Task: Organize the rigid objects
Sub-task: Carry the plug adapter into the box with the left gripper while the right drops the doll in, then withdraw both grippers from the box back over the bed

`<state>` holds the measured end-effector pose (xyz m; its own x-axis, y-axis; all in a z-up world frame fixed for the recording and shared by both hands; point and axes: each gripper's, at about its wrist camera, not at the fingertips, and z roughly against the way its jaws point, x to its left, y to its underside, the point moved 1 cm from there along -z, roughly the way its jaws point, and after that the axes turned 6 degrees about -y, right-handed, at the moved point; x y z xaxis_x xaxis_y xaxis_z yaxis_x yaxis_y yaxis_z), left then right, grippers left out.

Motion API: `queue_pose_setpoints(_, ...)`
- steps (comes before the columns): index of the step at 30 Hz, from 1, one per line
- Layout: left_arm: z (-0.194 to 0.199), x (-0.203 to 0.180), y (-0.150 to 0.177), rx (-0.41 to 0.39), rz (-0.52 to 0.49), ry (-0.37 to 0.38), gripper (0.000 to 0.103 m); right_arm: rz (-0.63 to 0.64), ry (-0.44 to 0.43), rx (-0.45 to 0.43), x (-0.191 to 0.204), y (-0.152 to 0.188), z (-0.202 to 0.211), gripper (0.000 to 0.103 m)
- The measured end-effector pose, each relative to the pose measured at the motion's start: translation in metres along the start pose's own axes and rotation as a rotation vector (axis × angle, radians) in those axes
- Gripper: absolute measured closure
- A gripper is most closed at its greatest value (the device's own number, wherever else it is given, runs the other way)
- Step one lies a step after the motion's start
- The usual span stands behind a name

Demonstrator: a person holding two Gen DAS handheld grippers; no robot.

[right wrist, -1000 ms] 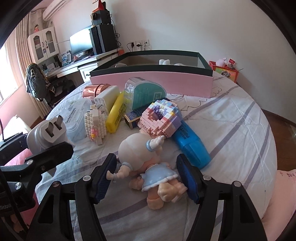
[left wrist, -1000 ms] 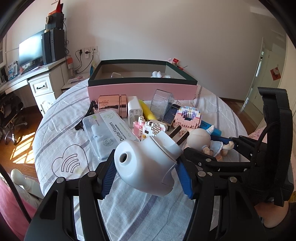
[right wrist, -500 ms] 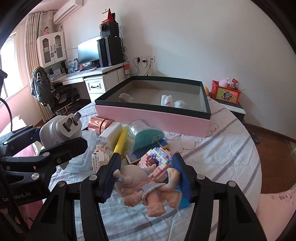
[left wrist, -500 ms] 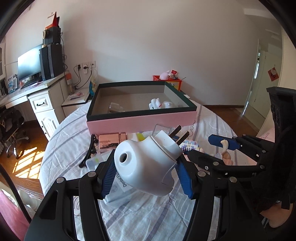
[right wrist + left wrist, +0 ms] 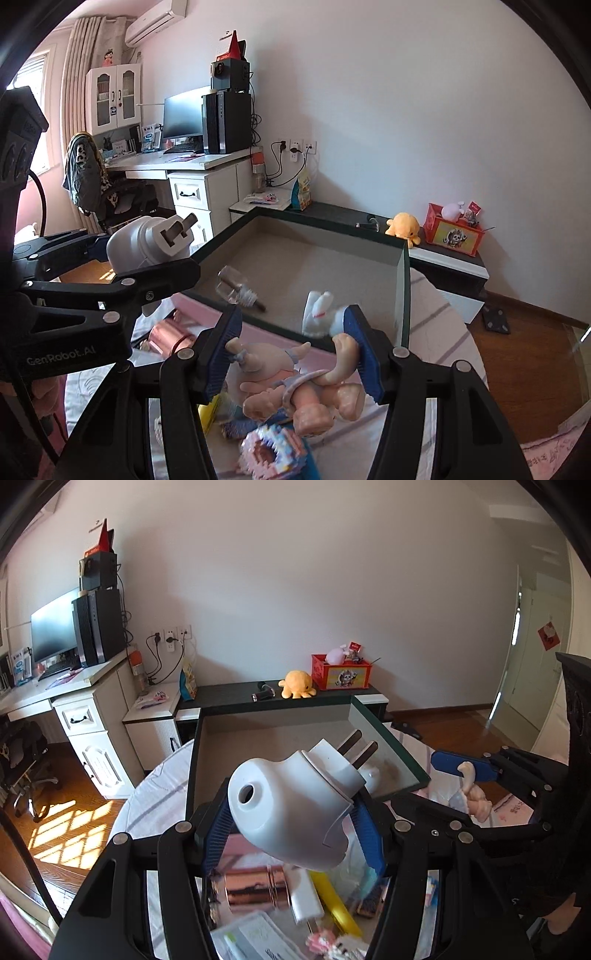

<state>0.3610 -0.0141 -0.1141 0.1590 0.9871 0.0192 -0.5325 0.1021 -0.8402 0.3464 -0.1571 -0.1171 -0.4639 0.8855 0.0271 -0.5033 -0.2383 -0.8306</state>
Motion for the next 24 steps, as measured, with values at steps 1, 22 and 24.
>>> queue_pose_setpoints(1,-0.012,0.004,-0.008,0.017,0.002,-0.008,0.042,-0.005,0.000,-0.001,-0.005,-0.009,-0.007,0.044)
queue_pose_setpoints(22,-0.156,0.034,-0.020,0.264,0.056,-0.106,0.011,-0.208,-0.020,0.159,-0.080,-0.028,-0.141,0.035)
queue_pose_setpoints(24,-0.144,0.039,-0.023,0.228,0.085,-0.091,0.010,-0.212,-0.005,0.142,-0.077,-0.030,-0.128,0.023)
